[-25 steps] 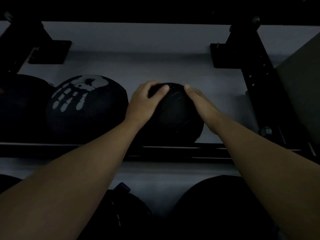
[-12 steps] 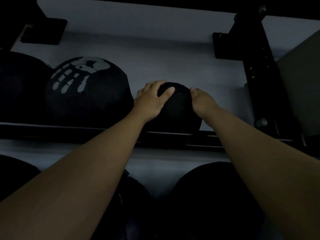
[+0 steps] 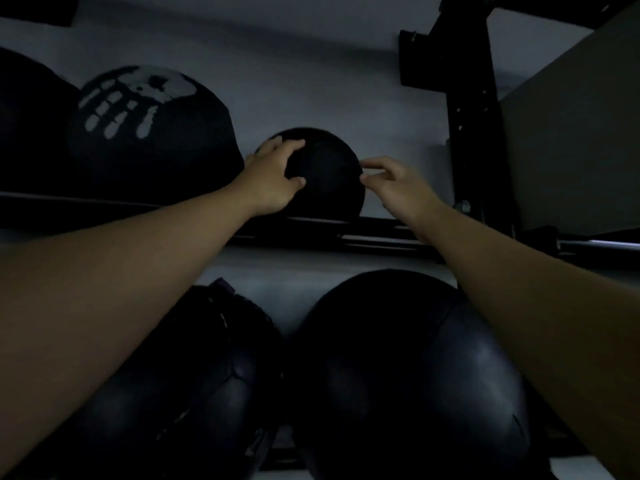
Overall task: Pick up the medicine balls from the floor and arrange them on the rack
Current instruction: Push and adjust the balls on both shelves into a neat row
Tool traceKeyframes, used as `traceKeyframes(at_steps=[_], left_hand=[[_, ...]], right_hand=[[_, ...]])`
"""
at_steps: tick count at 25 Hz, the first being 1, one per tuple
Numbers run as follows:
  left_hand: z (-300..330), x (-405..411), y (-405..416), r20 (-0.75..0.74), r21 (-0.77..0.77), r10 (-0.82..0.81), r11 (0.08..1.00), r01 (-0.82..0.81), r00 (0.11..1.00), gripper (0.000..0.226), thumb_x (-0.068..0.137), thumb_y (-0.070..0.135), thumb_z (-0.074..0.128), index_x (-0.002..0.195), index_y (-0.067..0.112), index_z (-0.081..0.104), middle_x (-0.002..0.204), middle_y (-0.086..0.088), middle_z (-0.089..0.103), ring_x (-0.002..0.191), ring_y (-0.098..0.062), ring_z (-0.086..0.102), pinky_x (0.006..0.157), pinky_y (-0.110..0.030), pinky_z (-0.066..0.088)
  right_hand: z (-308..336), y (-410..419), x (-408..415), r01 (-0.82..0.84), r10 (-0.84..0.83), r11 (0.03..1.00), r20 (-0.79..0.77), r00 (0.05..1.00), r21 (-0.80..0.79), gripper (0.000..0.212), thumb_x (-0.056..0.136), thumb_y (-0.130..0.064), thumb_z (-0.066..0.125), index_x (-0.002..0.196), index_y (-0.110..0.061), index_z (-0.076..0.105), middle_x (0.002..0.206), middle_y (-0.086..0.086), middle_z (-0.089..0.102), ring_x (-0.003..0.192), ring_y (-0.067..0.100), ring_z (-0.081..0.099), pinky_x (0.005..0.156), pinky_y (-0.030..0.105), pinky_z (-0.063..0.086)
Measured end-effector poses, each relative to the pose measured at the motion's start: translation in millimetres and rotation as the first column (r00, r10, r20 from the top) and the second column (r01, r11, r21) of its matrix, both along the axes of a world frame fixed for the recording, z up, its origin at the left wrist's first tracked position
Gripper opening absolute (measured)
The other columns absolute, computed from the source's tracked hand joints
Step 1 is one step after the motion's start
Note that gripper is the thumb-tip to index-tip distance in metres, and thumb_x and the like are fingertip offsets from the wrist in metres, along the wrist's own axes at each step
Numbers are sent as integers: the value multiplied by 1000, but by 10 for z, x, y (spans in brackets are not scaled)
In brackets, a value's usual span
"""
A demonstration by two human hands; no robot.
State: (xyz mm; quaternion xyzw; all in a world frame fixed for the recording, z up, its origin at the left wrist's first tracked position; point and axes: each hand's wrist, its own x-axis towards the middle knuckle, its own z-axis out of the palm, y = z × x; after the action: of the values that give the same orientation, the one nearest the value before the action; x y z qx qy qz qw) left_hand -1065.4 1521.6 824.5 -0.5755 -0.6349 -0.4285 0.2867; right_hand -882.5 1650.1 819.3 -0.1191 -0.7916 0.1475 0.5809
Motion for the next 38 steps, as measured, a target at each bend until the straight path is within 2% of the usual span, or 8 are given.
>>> traceKeyframes(at_steps=[5,9,13,16,19,26,34,38], left_hand=[[-685,208,-16,70,10,24,1000,-25,997,77,102,37,65,168,32,27,181,-5,6,166,-29,11,134,-49,14],[-1357,538,217,138,-3,26,1000,-26,990,73,98,51,66,163,35,37,180,1,11,166,-27,8,133,-50,15],[-1958,867,528,500,22,-197,976,215,843,72,97,69,55,160,38,40,168,5,36,150,-18,40,116,-36,36],[-2092,945,638,555,151,-231,973,177,799,65,97,68,54,154,37,50,151,10,52,133,-11,50,103,-26,40],[-2053,949,654,588,187,-239,970,158,772,55,96,68,57,143,39,59,125,22,60,126,-10,58,88,-18,42],[-2345,1107,756,655,317,-190,948,-38,731,78,76,84,50,140,42,61,150,9,59,143,-22,52,122,-52,39],[-2499,1149,722,625,382,-228,923,-38,747,73,84,80,49,144,40,57,154,9,54,147,-21,47,125,-52,36],[-2427,1127,700,631,293,-149,954,-56,761,81,81,84,43,148,39,53,157,7,51,148,-22,45,125,-50,35]], right_hand=[[-434,101,464,62,-61,998,38,997,-16,33,101,-29,57,133,-25,64,100,-3,63,82,8,59,68,19,45],[-861,374,816,35,-36,999,63,997,30,29,102,-22,58,129,-22,67,121,2,63,113,16,61,91,24,47],[-1507,692,1094,204,-192,978,216,957,-32,42,98,-51,51,138,-36,54,143,6,49,137,32,45,112,44,39],[-1969,757,1183,214,-188,973,234,954,-92,67,89,-78,31,151,-52,29,166,-1,25,153,35,21,120,66,21],[-2037,803,1076,168,-158,984,145,977,-60,67,90,-78,27,153,-53,24,168,-5,21,155,28,15,119,69,13],[-1781,1056,1071,46,-42,999,218,975,-15,54,100,-65,33,152,-52,33,162,-8,33,152,22,23,122,59,12],[-2074,608,911,302,-285,951,184,941,-69,86,87,-84,22,160,-41,15,172,5,12,158,35,6,122,65,6],[-2050,553,904,341,-330,939,179,927,-33,88,88,-83,24,161,-35,16,171,9,15,157,37,9,122,68,10]])
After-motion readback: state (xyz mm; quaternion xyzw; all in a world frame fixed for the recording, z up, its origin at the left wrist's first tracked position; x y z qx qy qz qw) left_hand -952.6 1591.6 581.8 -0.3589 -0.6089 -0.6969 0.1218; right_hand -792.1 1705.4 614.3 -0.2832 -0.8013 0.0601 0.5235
